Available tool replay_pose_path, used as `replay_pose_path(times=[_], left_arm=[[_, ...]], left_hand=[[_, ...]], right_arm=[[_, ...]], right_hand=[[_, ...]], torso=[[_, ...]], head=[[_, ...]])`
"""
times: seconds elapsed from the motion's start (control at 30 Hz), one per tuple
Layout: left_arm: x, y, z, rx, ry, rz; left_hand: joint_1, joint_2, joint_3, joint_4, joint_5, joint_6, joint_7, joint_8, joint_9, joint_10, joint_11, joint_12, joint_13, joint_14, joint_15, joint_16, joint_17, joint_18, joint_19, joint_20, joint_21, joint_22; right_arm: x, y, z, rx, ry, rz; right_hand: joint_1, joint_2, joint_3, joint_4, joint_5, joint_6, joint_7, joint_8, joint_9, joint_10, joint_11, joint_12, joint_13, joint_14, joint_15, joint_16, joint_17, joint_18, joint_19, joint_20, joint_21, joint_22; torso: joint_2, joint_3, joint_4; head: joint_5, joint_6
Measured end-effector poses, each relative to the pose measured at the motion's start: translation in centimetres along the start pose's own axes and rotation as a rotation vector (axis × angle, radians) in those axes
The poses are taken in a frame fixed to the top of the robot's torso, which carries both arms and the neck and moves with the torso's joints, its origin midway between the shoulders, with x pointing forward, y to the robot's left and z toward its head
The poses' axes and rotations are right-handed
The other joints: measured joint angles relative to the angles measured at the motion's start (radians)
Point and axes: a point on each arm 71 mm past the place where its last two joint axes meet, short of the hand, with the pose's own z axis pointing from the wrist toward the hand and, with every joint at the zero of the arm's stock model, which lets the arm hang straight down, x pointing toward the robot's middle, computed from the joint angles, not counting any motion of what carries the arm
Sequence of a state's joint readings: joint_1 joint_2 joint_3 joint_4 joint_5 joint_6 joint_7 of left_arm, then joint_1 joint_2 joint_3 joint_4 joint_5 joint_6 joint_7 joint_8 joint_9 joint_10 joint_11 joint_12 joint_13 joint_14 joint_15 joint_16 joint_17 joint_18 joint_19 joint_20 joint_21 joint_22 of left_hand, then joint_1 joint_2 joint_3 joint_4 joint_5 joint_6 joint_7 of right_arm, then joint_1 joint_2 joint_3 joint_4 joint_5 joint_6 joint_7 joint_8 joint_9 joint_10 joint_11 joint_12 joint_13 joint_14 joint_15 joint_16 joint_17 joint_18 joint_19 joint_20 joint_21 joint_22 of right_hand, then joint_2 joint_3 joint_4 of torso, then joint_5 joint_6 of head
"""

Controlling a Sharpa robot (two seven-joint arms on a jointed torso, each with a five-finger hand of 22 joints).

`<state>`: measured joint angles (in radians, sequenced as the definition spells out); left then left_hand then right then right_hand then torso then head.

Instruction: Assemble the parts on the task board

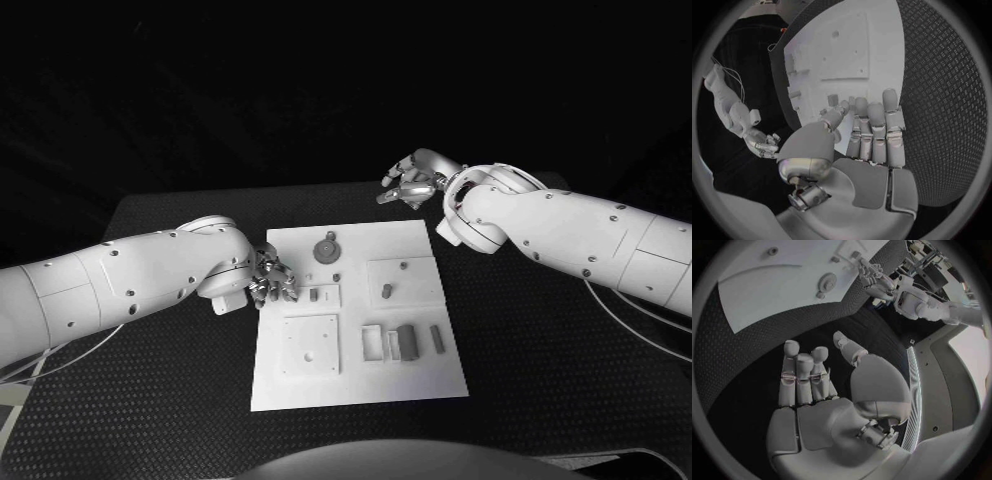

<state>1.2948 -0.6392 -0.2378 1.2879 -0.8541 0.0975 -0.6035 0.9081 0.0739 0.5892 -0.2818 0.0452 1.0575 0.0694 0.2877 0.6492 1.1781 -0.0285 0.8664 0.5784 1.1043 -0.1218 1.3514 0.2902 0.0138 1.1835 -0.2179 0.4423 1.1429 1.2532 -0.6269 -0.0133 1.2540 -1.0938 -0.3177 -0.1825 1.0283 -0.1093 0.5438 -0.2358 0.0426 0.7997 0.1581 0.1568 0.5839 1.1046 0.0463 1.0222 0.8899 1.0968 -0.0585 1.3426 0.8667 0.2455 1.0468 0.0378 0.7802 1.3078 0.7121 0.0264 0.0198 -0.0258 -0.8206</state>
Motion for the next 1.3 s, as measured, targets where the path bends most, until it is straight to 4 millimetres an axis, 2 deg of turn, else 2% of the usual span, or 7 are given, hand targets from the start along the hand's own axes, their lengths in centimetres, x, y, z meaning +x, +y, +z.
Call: replay_pose_path(times=[0.17, 0.37, 0.43, 0.53, 0.9, 1.1, 1.3], left_arm=[[-0.03, 0.0, 0.0, 0.0, 0.005, 0.004], [0.0, 0.02, 0.02, -0.002, 0.011, 0.012], [0.04, 0.04, 0.03, -0.003, 0.014, 0.015], [0.08, 0.05, 0.03, -0.004, 0.016, 0.019], [0.09, 0.1, 0.05, -0.007, 0.022, 0.029], [0.09, 0.11, 0.06, -0.007, 0.02, 0.029], [0.04, 0.13, 0.09, -0.008, 0.016, 0.026]], left_hand=[[0.003, -0.005, -0.008, 0.006, 0.0, 0.0, 0.0, 0.0, 0.0, 0.0, 0.0, -0.004, 0.001, 0.0, 0.0, 0.0, 0.0, 0.0, 0.0, 0.0, 0.0, 0.001], [-0.032, -0.04, -0.022, 0.035, 0.001, -0.001, -0.001, 0.015, 0.003, 0.009, -0.009, -0.008, 0.003, 0.007, -0.008, 0.004, -0.001, 0.0, 0.007, -0.004, 0.0, 0.002], [-0.04, -0.048, -0.021, 0.042, 0.002, -0.001, -0.001, 0.019, 0.02, 0.01, -0.011, -0.012, 0.004, 0.007, -0.011, 0.004, -0.002, 0.0, 0.005, -0.006, 0.0, 0.002], [-0.051, -0.059, -0.022, 0.049, 0.002, -0.001, -0.001, 0.015, 0.022, 0.014, -0.014, -0.012, 0.005, 0.009, -0.013, 0.004, -0.002, 0.0, 0.005, -0.009, 0.0, 0.002], [-0.062, -0.07, -0.025, 0.058, 0.002, 0.002, 0.001, 0.014, 0.017, 0.012, -0.013, -0.012, 0.007, 0.009, -0.016, 0.004, -0.004, 0.0, 0.005, -0.01, 0.0, 0.004], [-0.08, -0.088, -0.026, 0.075, 0.002, 0.002, 0.001, 0.014, 0.016, 0.012, -0.013, -0.016, 0.009, 0.009, -0.016, 0.004, -0.005, 0.0, 0.005, -0.01, 0.0, 0.004], [-0.081, -0.088, -0.022, 0.079, 0.002, 0.002, 0.001, 0.014, 0.016, 0.012, -0.013, -0.016, 0.012, 0.008, -0.017, 0.008, -0.006, 0.0, 0.005, -0.009, 0.0, 0.005]], right_arm=[[0.0, 0.0, 0.0, 0.0, 0.0, 0.0], [0.02, 0.02, 0.01, 0.0, 0.0, 0.0], [0.02, 0.02, 0.01, 0.0, 0.0, 0.0], [0.02, 0.03, 0.01, 0.0, 0.0, 0.0], [0.05, 0.07, 0.03, -0.001, 0.002, 0.0], [0.05, 0.06, 0.03, -0.001, 0.002, 0.0], [0.05, 0.05, 0.03, 0.0, 0.002, 0.0]], right_hand=[[0.0, 0.0, 0.0, 0.0, 0.0, -0.004, 0.001, 0.0, 0.0, 0.0, 0.0, 0.0, -0.001, 0.0, 0.0, 0.0, 0.0, 0.0, 0.0, 0.0, 0.0, 0.0], [0.0, 0.0, 0.0, 0.0, 0.0, -0.004, 0.001, 0.0, 0.0, 0.0, 0.0, 0.0, -0.001, 0.0, 0.0, 0.0, 0.0, -0.005, 0.0, 0.0, 0.0, 0.0], [0.0, 0.0, 0.0, 0.0, 0.0, -0.004, 0.001, 0.0, 0.0, 0.0, 0.0, 0.0, -0.001, 0.0, 0.0, 0.0, 0.0, -0.005, 0.0, 0.0, 0.0, 0.0], [0.0, 0.0, 0.0, 0.0, 0.0, -0.004, 0.001, 0.0, 0.0, 0.0, 0.0, 0.0, -0.001, 0.0, 0.0, 0.0, 0.0, 0.003, 0.0, 0.0, 0.0, 0.0], [0.0, 0.0, 0.0, 0.0, 0.0, -0.004, 0.001, 0.0, 0.0, 0.0, 0.0, 0.0, -0.001, 0.0, 0.0, 0.0, 0.0, 0.009, 0.0, 0.0, 0.0, 0.0], [0.0, 0.0, 0.0, 0.0, 0.0, -0.004, 0.001, 0.0, 0.0, 0.0, 0.0, 0.0, -0.001, 0.0, 0.0, 0.0, -0.001, 0.008, 0.0, 0.0, 0.0, 0.0], [0.0, 0.0, 0.0, 0.0, 0.0, -0.004, 0.001, 0.0, 0.0, 0.0, 0.0, 0.0, -0.001, 0.0, 0.0, 0.0, -0.001, 0.008, 0.0, 0.0, 0.0, 0.0]], torso=[[0.0, 0.0001, -0.0005], [0.0, 0.0, -0.0002], [0.0, 0.0, -0.0001], [0.0, -0.0001, 0.0004], [0.0, -0.0007, 0.0002], [0.0, -0.0008, 0.0003], [0.0, -0.0008, 0.0003]], head=[[0.0, -0.001], [0.0, -0.002], [0.0, -0.002], [0.0, -0.001], [0.001, -0.002], [0.001, -0.003], [0.001, -0.003]])
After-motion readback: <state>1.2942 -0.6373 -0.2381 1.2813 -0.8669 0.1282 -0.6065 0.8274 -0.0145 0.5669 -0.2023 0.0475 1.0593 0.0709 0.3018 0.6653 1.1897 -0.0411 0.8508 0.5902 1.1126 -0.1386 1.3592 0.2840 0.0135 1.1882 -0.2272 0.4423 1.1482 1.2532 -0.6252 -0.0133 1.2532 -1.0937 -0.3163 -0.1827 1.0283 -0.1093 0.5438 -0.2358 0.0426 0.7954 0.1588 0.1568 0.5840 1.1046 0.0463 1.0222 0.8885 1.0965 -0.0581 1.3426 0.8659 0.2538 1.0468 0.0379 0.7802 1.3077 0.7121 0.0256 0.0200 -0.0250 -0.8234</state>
